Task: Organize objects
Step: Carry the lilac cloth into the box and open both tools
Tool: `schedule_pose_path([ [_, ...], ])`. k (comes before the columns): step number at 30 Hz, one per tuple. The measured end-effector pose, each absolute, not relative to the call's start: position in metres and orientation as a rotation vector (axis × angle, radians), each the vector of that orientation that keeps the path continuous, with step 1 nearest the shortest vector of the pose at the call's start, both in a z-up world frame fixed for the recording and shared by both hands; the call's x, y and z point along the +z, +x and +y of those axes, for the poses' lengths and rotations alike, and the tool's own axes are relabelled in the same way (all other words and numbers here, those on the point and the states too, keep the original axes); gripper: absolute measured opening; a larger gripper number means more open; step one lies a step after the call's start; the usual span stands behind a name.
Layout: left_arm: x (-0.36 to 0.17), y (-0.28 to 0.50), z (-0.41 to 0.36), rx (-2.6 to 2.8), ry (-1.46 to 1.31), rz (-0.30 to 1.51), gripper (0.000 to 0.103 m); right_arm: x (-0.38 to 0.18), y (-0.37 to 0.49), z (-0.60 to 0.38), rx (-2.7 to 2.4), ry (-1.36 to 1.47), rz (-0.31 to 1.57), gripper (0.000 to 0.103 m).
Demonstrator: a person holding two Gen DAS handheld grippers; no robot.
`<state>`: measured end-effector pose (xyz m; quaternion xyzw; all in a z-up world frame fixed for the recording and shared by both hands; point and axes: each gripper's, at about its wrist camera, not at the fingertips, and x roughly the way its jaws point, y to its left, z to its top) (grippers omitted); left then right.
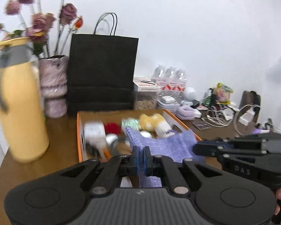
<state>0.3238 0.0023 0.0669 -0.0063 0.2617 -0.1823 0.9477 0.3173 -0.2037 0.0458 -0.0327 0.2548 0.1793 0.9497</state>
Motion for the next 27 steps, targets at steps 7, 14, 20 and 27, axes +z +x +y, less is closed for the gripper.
schedule_pose_path([
  [7, 0.028, 0.441, -0.006, -0.217, 0.094, 0.661, 0.004, 0.015, 0.457, -0.161, 0.33, -0.172, 0.689, 0.002],
  [14, -0.013, 0.464, 0.003, -0.154, 0.137, 0.746, 0.027, -0.032, 0.491, -0.155, 0.328, -0.166, 0.814, 0.008],
  [20, 0.016, 0.448, 0.008, -0.14, 0.12, 0.696, 0.048, -0.004, 0.479, -0.169, 0.29, -0.149, 0.745, 0.05],
  [27, 0.048, 0.394, 0.002, -0.144, 0.107, 0.64, 0.06, 0.027, 0.425, -0.189, 0.296, -0.114, 0.7, 0.059],
])
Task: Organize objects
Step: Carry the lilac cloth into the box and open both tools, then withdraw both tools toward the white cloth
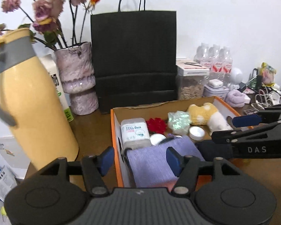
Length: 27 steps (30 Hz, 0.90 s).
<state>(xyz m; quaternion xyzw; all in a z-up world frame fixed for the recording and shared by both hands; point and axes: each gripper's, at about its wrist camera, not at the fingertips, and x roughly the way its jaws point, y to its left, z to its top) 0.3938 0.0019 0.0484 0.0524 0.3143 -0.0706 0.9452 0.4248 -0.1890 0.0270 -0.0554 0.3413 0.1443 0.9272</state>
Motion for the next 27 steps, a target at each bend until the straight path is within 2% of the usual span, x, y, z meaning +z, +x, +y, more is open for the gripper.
schedule_pose_path([
  [2, 0.055, 0.365, 0.002, -0.157, 0.09, 0.636, 0.065, 0.032, 0.395, -0.198, 0.314, -0.087, 0.682, 0.062],
  [3, 0.057, 0.349, 0.003, -0.171, 0.082, 0.632, 0.067, 0.034, 0.38, -0.203, 0.323, -0.076, 0.671, 0.066],
  [5, 0.06, 0.309, 0.005, -0.209, 0.077, 0.611, 0.077, 0.037, 0.339, -0.215, 0.353, -0.058, 0.628, 0.073],
  [7, 0.059, 0.268, 0.006, -0.254, 0.093, 0.578, 0.081, 0.037, 0.297, -0.225, 0.389, -0.066, 0.58, 0.08],
  [16, 0.046, 0.128, 0.023, -0.244, 0.113, 0.525, 0.082, 0.021, 0.144, -0.255, 0.344, -0.242, 0.492, 0.083],
  [20, 0.043, 0.074, 0.038, -0.195, 0.099, 0.477, 0.088, 0.016, 0.086, -0.266, 0.329, -0.245, 0.495, 0.089],
  [23, 0.036, 0.057, 0.038, -0.163, 0.097, 0.474, 0.088, 0.011, 0.067, -0.265, 0.313, -0.212, 0.505, 0.091],
  [27, 0.019, 0.072, 0.026, -0.167, 0.114, 0.51, 0.088, -0.003, 0.074, -0.25, 0.275, -0.191, 0.495, 0.09],
])
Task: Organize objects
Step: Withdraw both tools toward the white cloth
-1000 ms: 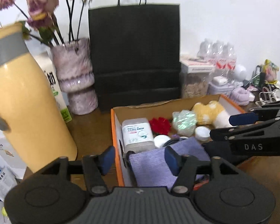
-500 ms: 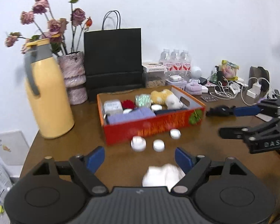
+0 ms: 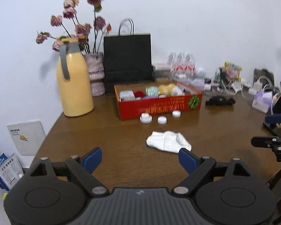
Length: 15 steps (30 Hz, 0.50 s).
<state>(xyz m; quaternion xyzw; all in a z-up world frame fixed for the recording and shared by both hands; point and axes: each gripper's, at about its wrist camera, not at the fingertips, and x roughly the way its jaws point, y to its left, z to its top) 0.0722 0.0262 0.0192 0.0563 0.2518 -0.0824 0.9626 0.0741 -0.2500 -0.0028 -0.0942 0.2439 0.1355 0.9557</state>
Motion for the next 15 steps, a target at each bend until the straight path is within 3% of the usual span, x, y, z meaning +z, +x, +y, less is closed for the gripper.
schedule_pose_path([
  [6, -0.01, 0.123, 0.018, -0.204, 0.101, 0.565, 0.086, -0.029, 0.111, -0.214, 0.288, -0.22, 0.517, 0.083],
  [10, -0.031, 0.167, 0.016, -0.215, 0.065, 0.605, 0.071, -0.049, 0.153, -0.193, 0.29, -0.189, 0.57, 0.066],
  [15, -0.046, 0.224, 0.015, -0.241, -0.009, 0.632, 0.071, -0.068, 0.194, -0.171, 0.322, -0.169, 0.615, 0.066],
])
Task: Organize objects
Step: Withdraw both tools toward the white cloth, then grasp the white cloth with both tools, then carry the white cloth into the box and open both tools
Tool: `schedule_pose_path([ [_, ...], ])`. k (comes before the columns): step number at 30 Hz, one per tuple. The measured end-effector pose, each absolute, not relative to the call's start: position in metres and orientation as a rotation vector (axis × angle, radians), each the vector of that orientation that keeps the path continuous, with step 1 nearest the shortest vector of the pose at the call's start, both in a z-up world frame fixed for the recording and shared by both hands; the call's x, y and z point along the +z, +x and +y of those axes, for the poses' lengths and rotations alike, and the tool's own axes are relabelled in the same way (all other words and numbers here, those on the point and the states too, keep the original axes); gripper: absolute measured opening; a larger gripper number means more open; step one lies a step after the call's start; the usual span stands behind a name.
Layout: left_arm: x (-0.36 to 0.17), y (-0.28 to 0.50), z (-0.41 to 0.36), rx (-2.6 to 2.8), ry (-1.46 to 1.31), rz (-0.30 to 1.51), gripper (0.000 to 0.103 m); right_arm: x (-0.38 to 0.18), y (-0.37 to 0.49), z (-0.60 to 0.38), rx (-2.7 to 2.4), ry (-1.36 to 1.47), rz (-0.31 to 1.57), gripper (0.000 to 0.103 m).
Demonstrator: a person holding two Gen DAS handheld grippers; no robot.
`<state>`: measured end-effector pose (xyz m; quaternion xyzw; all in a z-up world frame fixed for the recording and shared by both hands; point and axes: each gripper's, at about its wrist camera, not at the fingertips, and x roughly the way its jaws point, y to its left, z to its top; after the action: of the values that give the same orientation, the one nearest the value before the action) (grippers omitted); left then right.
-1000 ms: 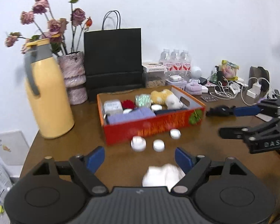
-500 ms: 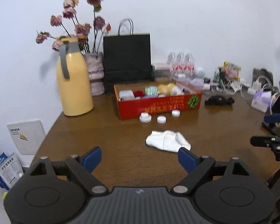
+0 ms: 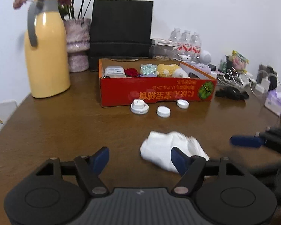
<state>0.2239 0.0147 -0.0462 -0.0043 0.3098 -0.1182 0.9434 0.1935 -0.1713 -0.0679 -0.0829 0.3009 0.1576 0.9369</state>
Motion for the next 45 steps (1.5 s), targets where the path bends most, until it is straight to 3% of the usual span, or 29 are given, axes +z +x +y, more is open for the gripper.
schedule_pose_path([
  [2, -0.052, 0.244, 0.014, -0.264, -0.054, 0.657, 0.071, -0.075, 0.206, -0.163, 0.324, -0.163, 0.631, 0.062],
  [3, -0.055, 0.251, 0.012, -0.277, -0.066, 0.672, 0.07, -0.077, 0.211, -0.16, 0.318, -0.163, 0.637, 0.056],
  [5, -0.062, 0.262, 0.008, -0.282, -0.057, 0.706, 0.05, -0.081, 0.216, -0.158, 0.305, -0.171, 0.64, 0.048],
  [10, -0.07, 0.256, -0.003, -0.255, 0.029, 0.674, 0.048, -0.081, 0.219, -0.176, 0.259, -0.12, 0.633, 0.036],
  [12, -0.071, 0.253, -0.008, -0.267, 0.05, 0.665, 0.039, -0.081, 0.221, -0.182, 0.244, -0.107, 0.628, 0.035],
  [14, -0.07, 0.252, -0.013, -0.291, 0.039, 0.669, 0.021, -0.083, 0.224, -0.182, 0.245, -0.094, 0.641, 0.031],
  [16, -0.07, 0.248, -0.021, -0.261, 0.035, 0.666, 0.021, -0.084, 0.226, -0.178, 0.265, -0.088, 0.65, 0.016],
  [18, -0.069, 0.244, -0.025, -0.229, 0.048, 0.657, 0.016, -0.082, 0.226, -0.176, 0.253, -0.088, 0.653, 0.015],
  [19, -0.068, 0.241, -0.025, -0.205, 0.031, 0.662, 0.007, -0.082, 0.226, -0.178, 0.25, -0.074, 0.654, 0.014],
  [20, -0.066, 0.239, -0.022, -0.2, 0.009, 0.664, 0.004, -0.081, 0.225, -0.182, 0.25, -0.053, 0.657, 0.013],
  [22, -0.063, 0.229, -0.018, -0.21, -0.027, 0.656, 0.002, -0.077, 0.219, -0.19, 0.262, -0.004, 0.664, 0.007],
  [35, -0.01, 0.17, -0.018, -0.249, -0.012, 0.528, 0.0, -0.034, 0.165, -0.227, 0.345, 0.175, 0.589, 0.007],
  [40, 0.013, 0.214, -0.015, -0.281, -0.062, 0.512, 0.0, -0.006, 0.201, -0.231, 0.345, 0.137, 0.542, 0.007],
  [45, 0.04, 0.296, -0.014, -0.253, -0.038, 0.474, 0.0, 0.029, 0.295, -0.226, 0.388, 0.12, 0.552, 0.007],
])
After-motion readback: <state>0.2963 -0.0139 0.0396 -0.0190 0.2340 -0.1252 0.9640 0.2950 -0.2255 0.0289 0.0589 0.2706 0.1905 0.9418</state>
